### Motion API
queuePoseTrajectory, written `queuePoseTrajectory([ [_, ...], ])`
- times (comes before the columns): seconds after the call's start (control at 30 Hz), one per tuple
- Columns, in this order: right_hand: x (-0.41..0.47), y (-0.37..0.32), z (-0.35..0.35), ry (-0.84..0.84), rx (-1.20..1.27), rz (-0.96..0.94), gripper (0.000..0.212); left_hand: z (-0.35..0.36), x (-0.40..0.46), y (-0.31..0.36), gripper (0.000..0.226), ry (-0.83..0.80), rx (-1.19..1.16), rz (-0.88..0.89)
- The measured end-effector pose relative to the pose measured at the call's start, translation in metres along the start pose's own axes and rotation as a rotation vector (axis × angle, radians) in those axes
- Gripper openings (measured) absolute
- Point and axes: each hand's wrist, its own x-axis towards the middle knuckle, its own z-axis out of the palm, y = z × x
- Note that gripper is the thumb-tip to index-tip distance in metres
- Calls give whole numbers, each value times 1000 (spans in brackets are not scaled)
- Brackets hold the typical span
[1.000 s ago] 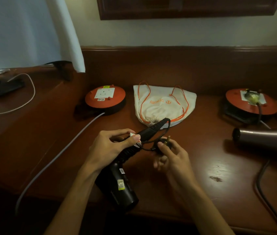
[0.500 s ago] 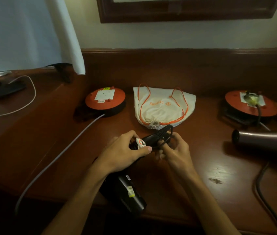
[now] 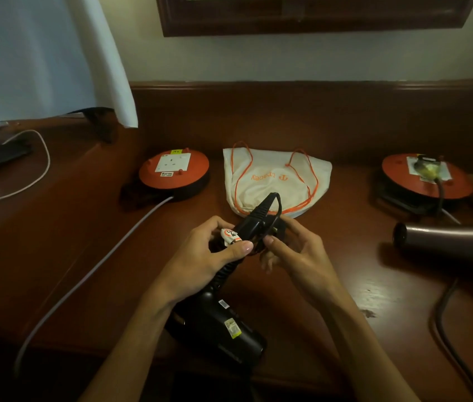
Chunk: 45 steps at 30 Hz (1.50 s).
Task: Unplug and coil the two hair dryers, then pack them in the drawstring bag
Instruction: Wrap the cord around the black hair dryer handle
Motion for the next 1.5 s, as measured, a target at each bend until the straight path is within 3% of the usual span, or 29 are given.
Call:
queuePoseTrajectory([
  [0.33,3,-18,-9,-39,-63,13,35,4,1,-4,22,47,74,35],
  [0.47,4,-29,-24,-102,-151,118,33,11,2,-1,24,52,163,58],
  [0.57,4,-27,-28,-57,-142,165,30,14,3,0,23,68,206,70],
  [0.67,2,-25,-28,-34,-93,110,30,14,3,-1,26,92,223,66],
  [0.93,-5,-28,-35,-213,144,15,36,12,0,4,39,82,182,113],
  [1.03,-2,-26,-36,-260,166,-3,40,12,0,3,35,77,137,60],
  [1.2,2,-27,-34,-299,222,-5,49,10,6,4,50,7,25,-13],
  [1.27,1,-34,-37,-295,150,21,49,11,8,1,51,5,15,-9],
  [1.33,3,-44,-41,-267,-99,49,41,11,9,-1,46,1,49,-19],
  [1.43,3,-42,-46,-245,-450,59,35,7,10,-3,40,-53,206,-72],
  [1.5,-1,-29,-48,-188,-571,80,43,6,10,-4,42,-114,355,-111],
])
